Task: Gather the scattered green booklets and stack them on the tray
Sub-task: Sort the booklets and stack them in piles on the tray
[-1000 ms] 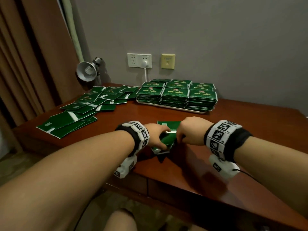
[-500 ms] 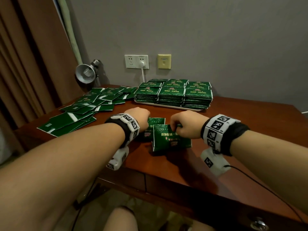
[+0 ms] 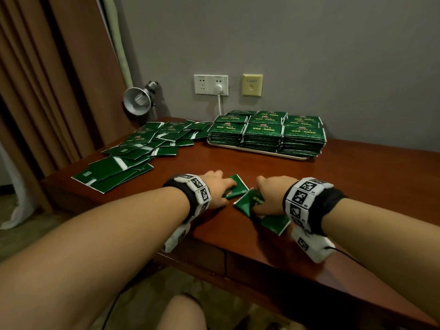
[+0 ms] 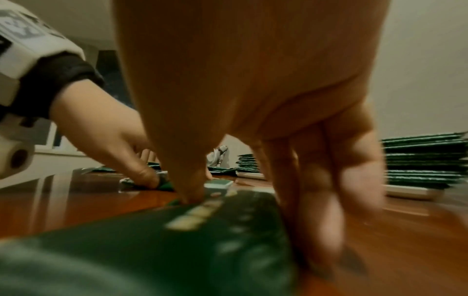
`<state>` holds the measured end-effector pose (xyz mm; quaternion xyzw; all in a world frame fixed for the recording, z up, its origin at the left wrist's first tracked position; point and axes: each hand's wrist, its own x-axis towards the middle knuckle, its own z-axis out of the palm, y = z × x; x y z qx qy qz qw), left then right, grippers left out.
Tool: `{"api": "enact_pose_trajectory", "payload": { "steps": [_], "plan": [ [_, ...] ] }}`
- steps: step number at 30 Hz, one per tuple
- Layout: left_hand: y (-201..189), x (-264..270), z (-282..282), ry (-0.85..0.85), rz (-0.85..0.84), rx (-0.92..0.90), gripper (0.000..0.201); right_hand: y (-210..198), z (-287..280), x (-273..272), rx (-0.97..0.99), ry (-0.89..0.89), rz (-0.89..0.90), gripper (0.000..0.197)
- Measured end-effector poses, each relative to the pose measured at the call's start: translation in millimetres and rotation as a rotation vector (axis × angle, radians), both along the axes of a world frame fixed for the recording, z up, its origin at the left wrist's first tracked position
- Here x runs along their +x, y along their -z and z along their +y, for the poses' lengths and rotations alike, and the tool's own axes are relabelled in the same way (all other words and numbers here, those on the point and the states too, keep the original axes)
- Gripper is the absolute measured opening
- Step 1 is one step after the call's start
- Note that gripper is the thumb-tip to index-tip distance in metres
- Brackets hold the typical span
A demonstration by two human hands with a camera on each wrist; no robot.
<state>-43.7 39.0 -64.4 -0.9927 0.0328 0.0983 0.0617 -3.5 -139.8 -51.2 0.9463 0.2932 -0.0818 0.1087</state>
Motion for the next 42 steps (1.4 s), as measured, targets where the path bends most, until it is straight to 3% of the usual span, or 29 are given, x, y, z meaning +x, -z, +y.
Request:
{"api": "enact_pose_trajectory", "payload": {
  "steps": [2, 4, 7, 9, 12, 15, 19, 21, 24, 25, 27, 29, 31, 33, 35, 38, 42],
  "plan": [
    [-2.7, 0.9, 5.1, 0.015, 0.037, 0.045, 0.062, -4.2, -1.5, 0.1, -0.031, 0.106, 0.008, 0.057],
    [-6.6, 0.2, 11.7, 0.032, 0.055, 0.059, 0.063, -7.1, -1.4, 1.7, -0.104, 0.159, 0.045, 0.042],
    [-11.7, 1.3, 16.1, -0.061, -0.027, 0.018, 0.047, -13.1, -3.2, 1.5, -0.113, 0.173, -0.033, 0.029],
    [-11.7, 2.2, 13.3, -0.171, -0.103, -0.005, 0.048, -14.6, -6.4, 4.1, -0.027, 0.09, -0.073, 0.047],
    [-5.3, 2.9, -0.6, -0.227, 0.025, -0.031, 0.058, -9.0, -9.6, 7.1, 0.014, -0.059, 0.001, 0.073],
    [1.1, 5.6, -14.6, -0.256, 0.127, 0.046, 0.056, 0.5, -6.9, 1.6, -0.026, -0.109, 0.064, 0.089],
    [-12.9, 5.3, -20.6, -0.199, 0.124, -0.143, 0.032, 6.0, -9.7, -0.1, -0.033, -0.083, 0.024, 0.081],
    [-17.8, 3.7, -14.7, -0.209, 0.048, -0.234, 0.021, 5.1, -12.9, 1.9, -0.054, -0.036, -0.032, 0.074],
    [-15.9, 0.9, -10.9, -0.295, -0.11, -0.29, 0.009, 7.7, -16.8, 2.9, -0.075, 0.03, -0.052, 0.084],
    [-12.0, 2.1, -11.0, -0.351, -0.128, -0.247, 0.022, 8.9, -17.2, 2.5, -0.071, 0.038, -0.049, 0.088],
    [-4.3, 2.5, -15.2, -0.504, -0.07, -0.103, 0.078, 9.7, -16.1, 2.1, -0.076, 0.059, -0.043, 0.093],
    [-2.7, 1.3, -21.9, -0.579, -0.027, -0.002, 0.108, 8.5, -12.3, 0.9, -0.077, 0.084, -0.042, 0.094],
    [-7.4, -2.0, -28.7, -0.566, 0.013, 0.04, 0.107, 8.0, -8.6, -0.2, -0.024, 0.076, -0.04, 0.084],
    [-11.5, 0.1, -32.0, -0.484, 0.04, 0.022, 0.08, 8.3, -8.0, -0.3, 0.056, 0.049, -0.017, 0.07],
    [-12.4, 8.3, -30.6, -0.441, 0.066, -0.108, 0.054, 8.9, -9.3, 0.5, 0.093, 0.028, -0.014, 0.078],
    [-9.8, 15.1, -28.9, -0.446, 0.087, -0.299, 0.042, 9.4, -11.6, 2.4, 0.1, 0.045, -0.013, 0.093],
    [5.1, 22.6, -33.3, -0.427, -0.007, -0.222, 0.067, 9.9, -14.8, 9.1, 0.159, 0.085, 0.009, 0.08]
  ]
}}
